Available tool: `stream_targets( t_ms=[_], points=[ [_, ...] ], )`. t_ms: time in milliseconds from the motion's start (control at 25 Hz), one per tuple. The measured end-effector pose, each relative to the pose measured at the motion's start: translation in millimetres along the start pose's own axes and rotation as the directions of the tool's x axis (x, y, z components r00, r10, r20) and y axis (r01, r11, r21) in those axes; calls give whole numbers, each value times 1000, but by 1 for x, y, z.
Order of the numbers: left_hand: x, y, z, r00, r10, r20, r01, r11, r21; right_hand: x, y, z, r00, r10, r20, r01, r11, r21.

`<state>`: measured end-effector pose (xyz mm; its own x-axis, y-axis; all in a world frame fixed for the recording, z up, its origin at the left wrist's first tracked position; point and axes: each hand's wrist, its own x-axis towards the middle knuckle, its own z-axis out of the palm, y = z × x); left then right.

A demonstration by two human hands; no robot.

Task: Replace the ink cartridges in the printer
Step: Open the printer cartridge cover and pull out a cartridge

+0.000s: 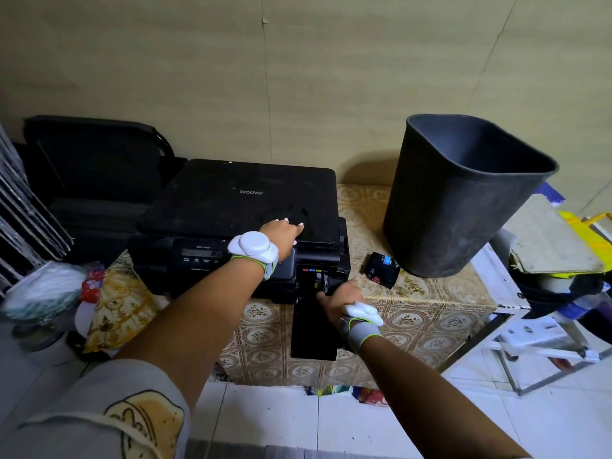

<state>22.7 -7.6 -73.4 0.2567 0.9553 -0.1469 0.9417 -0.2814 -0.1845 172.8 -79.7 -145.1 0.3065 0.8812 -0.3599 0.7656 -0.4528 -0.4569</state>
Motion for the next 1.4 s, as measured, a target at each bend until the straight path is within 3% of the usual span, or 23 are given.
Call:
stream_targets(
  t_ms=[360,520,800,1160,1400],
  points=[
    [1,0,1,1000,-14,9,15,999,-32,-8,22,-2,997,-82,6,82,997,-11],
    [1,-1,1,999,-5,32,6,999,-42,-13,28,-13,988,-153,2,152,983,-103],
    [-7,-1,2,1000,4,13,-5,1000,4,-11,47,-45,964,-246,-96,209,932,-295],
    [-15,0,-2,999,-2,45,2,1000,4,-1,17,-89,899,-325,-293,222,916,-335],
    [-19,-9,3,997,8,78,-7,1000,-13,3,-29,-117,837,-379,-395,312,923,-225]
  ],
)
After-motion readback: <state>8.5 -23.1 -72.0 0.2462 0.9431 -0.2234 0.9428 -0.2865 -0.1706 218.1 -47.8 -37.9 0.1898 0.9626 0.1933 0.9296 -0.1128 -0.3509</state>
